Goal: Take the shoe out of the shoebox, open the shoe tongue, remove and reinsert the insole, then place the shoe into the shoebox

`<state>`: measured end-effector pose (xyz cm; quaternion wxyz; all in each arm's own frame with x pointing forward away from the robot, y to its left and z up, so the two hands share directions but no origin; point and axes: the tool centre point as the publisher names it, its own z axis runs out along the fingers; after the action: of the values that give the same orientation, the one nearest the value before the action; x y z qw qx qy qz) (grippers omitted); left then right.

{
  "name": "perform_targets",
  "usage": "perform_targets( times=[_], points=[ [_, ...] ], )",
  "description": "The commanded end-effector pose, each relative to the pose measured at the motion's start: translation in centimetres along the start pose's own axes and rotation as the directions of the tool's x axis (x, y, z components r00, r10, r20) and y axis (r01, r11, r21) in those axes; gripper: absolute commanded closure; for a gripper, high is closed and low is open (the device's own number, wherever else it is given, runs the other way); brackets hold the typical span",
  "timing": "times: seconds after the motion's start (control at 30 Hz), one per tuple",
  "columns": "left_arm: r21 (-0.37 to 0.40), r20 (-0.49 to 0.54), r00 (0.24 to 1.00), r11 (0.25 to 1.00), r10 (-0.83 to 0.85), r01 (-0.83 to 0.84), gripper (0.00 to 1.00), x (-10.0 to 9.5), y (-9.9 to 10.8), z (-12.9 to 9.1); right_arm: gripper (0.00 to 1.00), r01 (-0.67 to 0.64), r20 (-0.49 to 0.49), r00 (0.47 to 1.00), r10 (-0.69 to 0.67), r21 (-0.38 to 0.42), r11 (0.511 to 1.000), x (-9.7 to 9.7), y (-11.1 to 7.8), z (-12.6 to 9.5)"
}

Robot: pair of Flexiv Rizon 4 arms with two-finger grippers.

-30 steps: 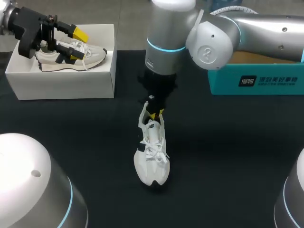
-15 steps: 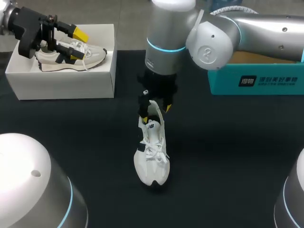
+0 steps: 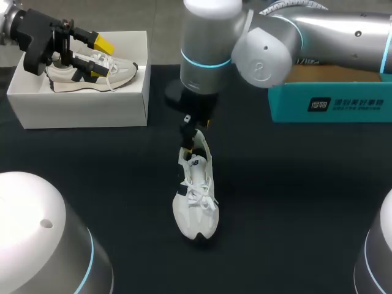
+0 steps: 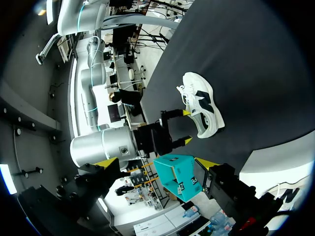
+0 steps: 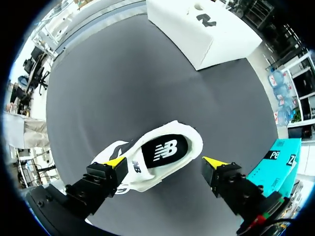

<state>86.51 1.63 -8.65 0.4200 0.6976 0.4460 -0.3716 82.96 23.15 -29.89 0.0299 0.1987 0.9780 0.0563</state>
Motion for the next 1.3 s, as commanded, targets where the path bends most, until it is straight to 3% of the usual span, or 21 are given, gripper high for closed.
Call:
perform_targets(
  times=[0.03,0.47,1.3],
  points=[
    [0.002,-0.004,1.0,1.0,0.0,0.0,0.0,-0.1,0.0,0.0,0.0,0.27,0.013,0.963,-0.27,-0.051,0.961,-0.8,0.5,1.3],
    [0.002,-0.004,1.0,1.0,0.0,0.0,0.0,-0.1,0.0,0.0,0.0,0.342,0.055,0.938,-0.342,0.01,0.94,-4.5,0.4,3.8],
    [0.002,-0.004,1.0,1.0,0.0,0.0,0.0,-0.1,0.0,0.0,0.0,0.401,0.045,0.915,-0.402,0.027,0.916,-6.4,1.8,7.9]
  ],
)
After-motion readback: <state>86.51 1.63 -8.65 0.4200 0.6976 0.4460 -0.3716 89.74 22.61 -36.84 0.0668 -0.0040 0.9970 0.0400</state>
